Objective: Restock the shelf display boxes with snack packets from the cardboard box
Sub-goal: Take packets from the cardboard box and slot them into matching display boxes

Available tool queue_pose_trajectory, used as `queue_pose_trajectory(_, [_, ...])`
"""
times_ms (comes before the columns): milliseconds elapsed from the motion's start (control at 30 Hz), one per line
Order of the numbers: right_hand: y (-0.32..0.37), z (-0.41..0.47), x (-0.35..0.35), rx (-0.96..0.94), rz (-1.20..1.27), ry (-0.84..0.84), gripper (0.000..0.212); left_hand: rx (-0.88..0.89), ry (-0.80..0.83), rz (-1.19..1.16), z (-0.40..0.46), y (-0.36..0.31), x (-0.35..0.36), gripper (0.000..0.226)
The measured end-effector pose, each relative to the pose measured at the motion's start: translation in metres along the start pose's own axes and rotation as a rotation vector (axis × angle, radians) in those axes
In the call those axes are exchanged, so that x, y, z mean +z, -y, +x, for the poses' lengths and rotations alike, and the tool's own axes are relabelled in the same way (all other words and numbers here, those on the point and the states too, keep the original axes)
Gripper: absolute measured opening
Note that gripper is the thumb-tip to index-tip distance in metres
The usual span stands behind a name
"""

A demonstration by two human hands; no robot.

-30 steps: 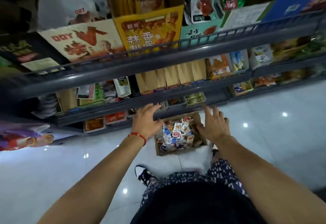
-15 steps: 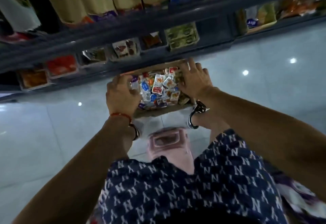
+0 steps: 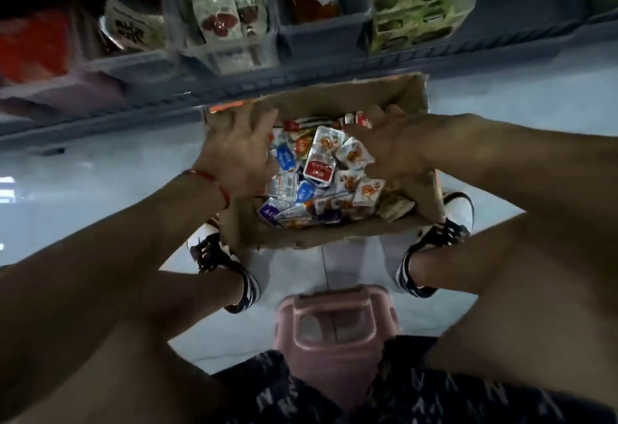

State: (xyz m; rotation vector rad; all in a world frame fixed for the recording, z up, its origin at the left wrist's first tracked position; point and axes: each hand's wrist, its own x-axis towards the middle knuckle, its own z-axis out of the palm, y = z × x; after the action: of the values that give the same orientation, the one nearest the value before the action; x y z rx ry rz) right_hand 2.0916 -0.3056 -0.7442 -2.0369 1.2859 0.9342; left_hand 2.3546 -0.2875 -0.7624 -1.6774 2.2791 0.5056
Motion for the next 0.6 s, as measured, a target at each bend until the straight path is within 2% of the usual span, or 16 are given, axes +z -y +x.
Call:
queue_pose_trajectory(67, [0.008, -0.009, -0.002, -0.011, -0.065, -0.101, 0.078, 0.049, 0.006, 0.108, -0.012, 0.0, -0.002, 0.086])
queue_pose_trajectory(133, [0.016, -0.013, -0.008, -0.006, -0.095, -0.13, 0.072, 0.072, 0.049, 0.15, -0.013, 0.0, -0.009, 0.088])
queue_pose_trajectory(267, [0.027, -0.029, -0.008, 0.063, -0.06, -0.166, 0.059, -0.018, 0.017, 0.065, -0.029, -0.015, -0.024, 0.085])
queue_pose_trajectory(367, [0.027, -0.041, 0.011, 0.111, -0.041, -0.251, 0.049, 0.01, 0.018, 0.06, -0.043, -0.023, -0.011, 0.097])
queue_pose_trajectory(500, [0.019, -0.044, 0.02, 0.12, 0.007, -0.16, 0.057, -0.036, 0.053, 0.022, -0.069, -0.035, -0.006, 0.098])
queue_pose_trajectory(600, [0.005, -0.047, 0.0, 0.092, 0.109, -0.139, 0.063, -0.073, 0.082, -0.086, -0.074, -0.044, -0.014, 0.085])
